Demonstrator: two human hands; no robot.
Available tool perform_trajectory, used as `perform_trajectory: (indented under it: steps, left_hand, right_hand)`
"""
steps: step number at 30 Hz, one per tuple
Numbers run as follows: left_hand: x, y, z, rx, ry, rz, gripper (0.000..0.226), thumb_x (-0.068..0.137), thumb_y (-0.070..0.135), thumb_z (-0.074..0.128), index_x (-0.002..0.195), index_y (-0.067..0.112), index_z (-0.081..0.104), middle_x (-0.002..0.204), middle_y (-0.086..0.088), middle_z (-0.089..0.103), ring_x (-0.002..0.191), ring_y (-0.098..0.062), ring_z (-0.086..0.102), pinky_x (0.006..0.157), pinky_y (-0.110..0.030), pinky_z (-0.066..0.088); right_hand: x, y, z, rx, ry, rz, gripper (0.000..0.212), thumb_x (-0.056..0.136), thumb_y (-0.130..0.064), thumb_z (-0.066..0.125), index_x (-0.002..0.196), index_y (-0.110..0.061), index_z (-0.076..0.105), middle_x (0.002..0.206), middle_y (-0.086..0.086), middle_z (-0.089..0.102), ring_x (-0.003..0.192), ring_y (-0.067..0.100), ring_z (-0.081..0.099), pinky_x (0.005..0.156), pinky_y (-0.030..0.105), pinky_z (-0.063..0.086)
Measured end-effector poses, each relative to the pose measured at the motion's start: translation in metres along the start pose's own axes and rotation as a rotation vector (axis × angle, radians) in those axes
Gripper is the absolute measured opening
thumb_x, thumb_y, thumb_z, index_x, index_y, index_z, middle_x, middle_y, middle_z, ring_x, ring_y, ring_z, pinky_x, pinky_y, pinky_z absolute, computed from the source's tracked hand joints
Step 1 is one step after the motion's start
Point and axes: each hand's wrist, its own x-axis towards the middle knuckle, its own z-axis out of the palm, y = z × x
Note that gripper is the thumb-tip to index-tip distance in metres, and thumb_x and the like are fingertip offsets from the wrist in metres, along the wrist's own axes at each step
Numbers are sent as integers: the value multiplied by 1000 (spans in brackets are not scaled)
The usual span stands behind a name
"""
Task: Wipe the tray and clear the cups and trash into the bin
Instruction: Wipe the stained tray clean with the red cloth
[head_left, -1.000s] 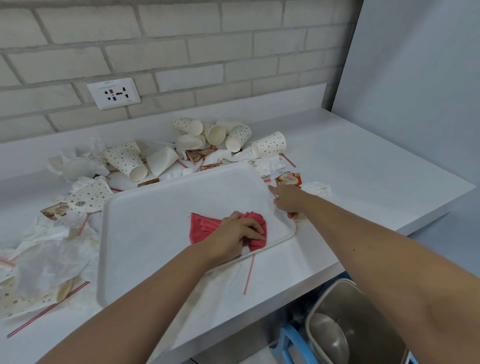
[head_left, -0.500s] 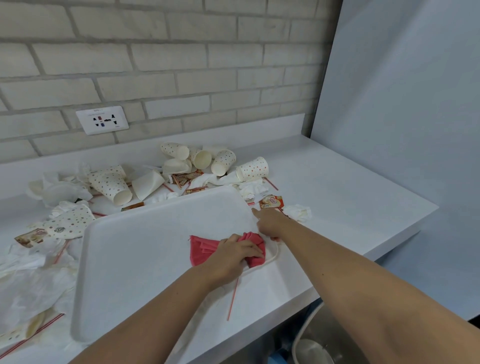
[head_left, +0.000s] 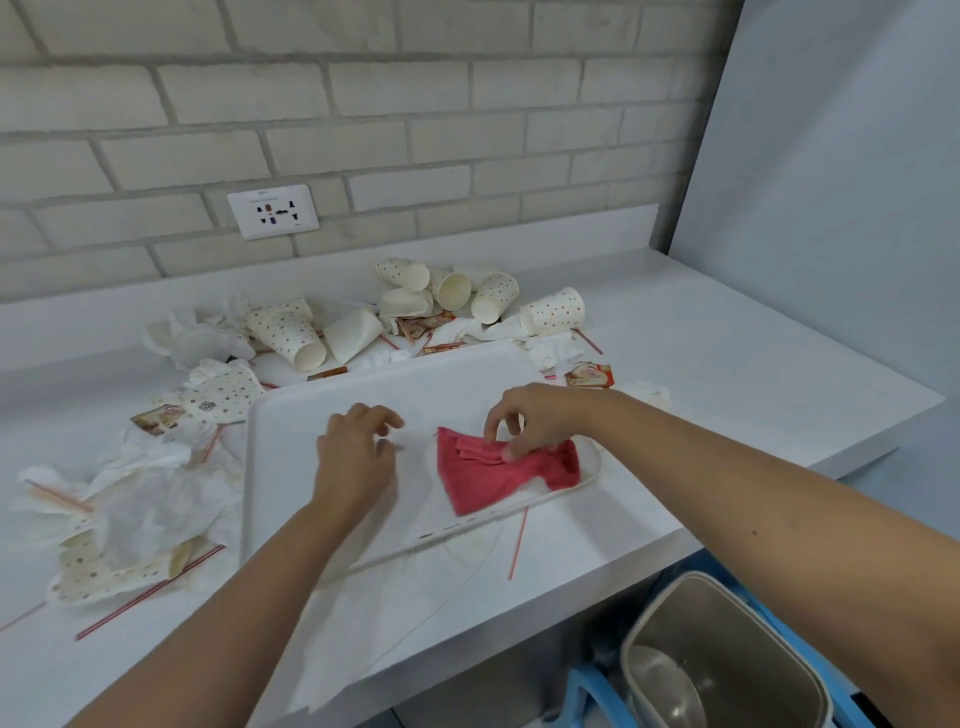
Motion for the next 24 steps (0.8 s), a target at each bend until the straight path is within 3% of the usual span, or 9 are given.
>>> perform_trajectory:
  steps: [3, 5, 10, 12, 14, 16, 18, 21, 24]
  left_hand:
    - [-8, -28, -18, 257, -16, -190, 29, 86, 4, 49, 106, 18, 63, 116, -7, 55, 110, -31, 43, 90, -41, 35]
    - [-14, -44, -28, 331, -23, -306, 31, 86, 4, 49, 112, 17, 61, 123, -11, 48, 114, -34, 39, 94, -42, 33]
    - [-13, -78, -41, 213, 87, -432, 47, 78, -4, 49, 125, 2, 47, 129, -25, 40, 122, -39, 34, 105, -43, 28]
    - [-11, -81, -44, 81, 103, -537, 43, 81, -7, 47, 124, -7, 44, 129, -29, 40, 119, -42, 39, 102, -44, 33]
    - [-10, -82, -48, -33, 100, -585, 27, 83, -8, 44, 109, -13, 49, 112, -28, 52, 108, -42, 49, 87, -43, 41]
    - [-7, -85, -51, -82, 89, -589, 12, 85, -8, 41, 82, -8, 52, 81, -18, 53, 88, -37, 52, 68, -37, 39]
    - [-4, -86, -52, -122, 93, -591, 30, 86, -8, 38, 59, 3, 39, 62, -8, 40, 70, -29, 43, 54, -31, 29]
    - [-1, -88, -57, -202, 146, -591, 38, 89, -3, 38, 53, 9, 32, 55, -7, 33, 53, -23, 31, 48, -27, 22]
    - [-1, -88, -62, -317, 192, -597, 26, 91, 5, 42, 65, 5, 45, 62, -12, 43, 67, -25, 43, 56, -30, 30]
  right_hand:
    - [4, -5, 15, -124, -61, -19, 30, 83, -28, 70, 111, -17, 65, 88, -11, 38, 91, 16, 48, 75, 26, 45]
    - [5, -5, 20, -164, -33, -24, 28, 84, -30, 68, 110, -19, 65, 94, -5, 37, 93, 15, 45, 78, 25, 37]
    - [9, 0, 33, -174, 13, -31, 19, 80, -29, 72, 96, -28, 62, 102, 0, 36, 97, 18, 39, 85, 28, 35]
    - [8, -2, 37, -141, 15, -47, 20, 79, -27, 74, 95, -26, 63, 101, 0, 37, 98, 17, 38, 86, 28, 36]
    - [6, -5, 41, -133, 13, -71, 24, 78, -26, 75, 100, -22, 65, 102, -1, 37, 99, 16, 35, 89, 30, 37]
    - [5, -7, 45, -136, 30, -102, 27, 76, -26, 76, 100, -21, 66, 102, 0, 38, 100, 16, 34, 93, 33, 38]
    - [4, -7, 49, -137, 57, -122, 27, 76, -25, 77, 99, -19, 65, 101, -1, 38, 100, 17, 34, 93, 34, 39]
    - [1, -5, 51, -142, 98, -142, 30, 77, -24, 76, 103, -19, 63, 101, -3, 37, 98, 15, 32, 90, 30, 38]
    - [-3, -5, 52, -156, 134, -170, 31, 76, -23, 76, 104, -19, 64, 102, -4, 37, 99, 14, 32, 89, 28, 38]
